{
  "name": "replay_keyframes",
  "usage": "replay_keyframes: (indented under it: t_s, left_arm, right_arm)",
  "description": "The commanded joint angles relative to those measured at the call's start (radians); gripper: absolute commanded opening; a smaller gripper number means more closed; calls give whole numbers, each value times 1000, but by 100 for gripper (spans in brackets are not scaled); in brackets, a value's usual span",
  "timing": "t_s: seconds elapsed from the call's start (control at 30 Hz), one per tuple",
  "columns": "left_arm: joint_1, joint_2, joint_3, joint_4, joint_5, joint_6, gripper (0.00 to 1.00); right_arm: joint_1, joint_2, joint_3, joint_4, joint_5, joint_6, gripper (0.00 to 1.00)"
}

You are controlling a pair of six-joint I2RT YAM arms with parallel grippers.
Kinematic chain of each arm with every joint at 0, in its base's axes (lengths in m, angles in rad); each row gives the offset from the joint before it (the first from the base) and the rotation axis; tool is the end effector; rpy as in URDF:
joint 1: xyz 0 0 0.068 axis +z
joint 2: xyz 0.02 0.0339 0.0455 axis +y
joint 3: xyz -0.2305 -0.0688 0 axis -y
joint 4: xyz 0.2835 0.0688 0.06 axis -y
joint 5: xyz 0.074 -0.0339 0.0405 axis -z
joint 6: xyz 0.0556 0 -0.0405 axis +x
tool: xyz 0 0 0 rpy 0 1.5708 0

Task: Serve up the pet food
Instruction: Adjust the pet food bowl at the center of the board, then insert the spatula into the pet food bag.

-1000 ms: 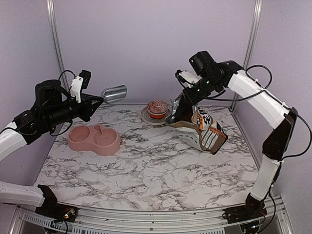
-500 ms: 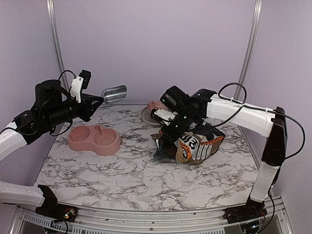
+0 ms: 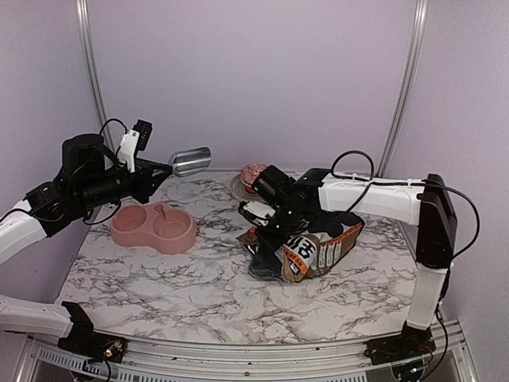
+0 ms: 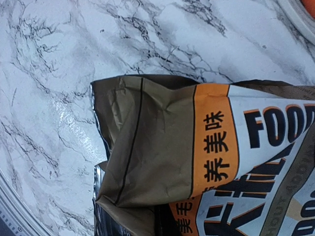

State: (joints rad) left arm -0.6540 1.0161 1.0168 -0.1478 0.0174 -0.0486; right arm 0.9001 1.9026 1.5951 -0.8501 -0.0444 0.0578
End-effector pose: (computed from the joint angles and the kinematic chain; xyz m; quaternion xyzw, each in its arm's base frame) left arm 0.2456 -0.1895 0.3506 0.2311 0.7210 -0.2310 0.6110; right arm 0.2687 0.3427 0.1842 -0.4042 0.8911 0.1138 0.1720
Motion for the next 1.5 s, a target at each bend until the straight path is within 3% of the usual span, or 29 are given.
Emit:
replay_keyframes:
  t_s: [0.0, 0.5, 0.73, 0.97, 1.13, 1.33, 1.47]
  left_arm:
    - [0, -33, -58, -20, 25, -53, 0]
    - [1, -60, -105, -30, -43, -45, 0]
    - [2, -50, -103, -30, -66, -39, 0]
    - [2, -63, -112, -32, -70, -48, 0]
    - [2, -60, -115, -56, -4, -80, 0]
    - [-2, -64, -154, -66, 161, -163, 0]
    - [-16, -100, -207, -85, 249, -217, 0]
  right_arm:
    - [32, 58, -78, -9, -52, 36, 0]
    - [-9, 144, -83, 112, 66, 35, 0]
    - [-118, 160, 58, 165, 109, 21, 0]
    - [-92, 188, 245, 53, 85, -25, 0]
    - [1, 108, 212, -14, 117, 25, 0]
    - [24, 71, -3, 105, -39, 98, 0]
    - [36, 51, -107, 148, -9, 139, 0]
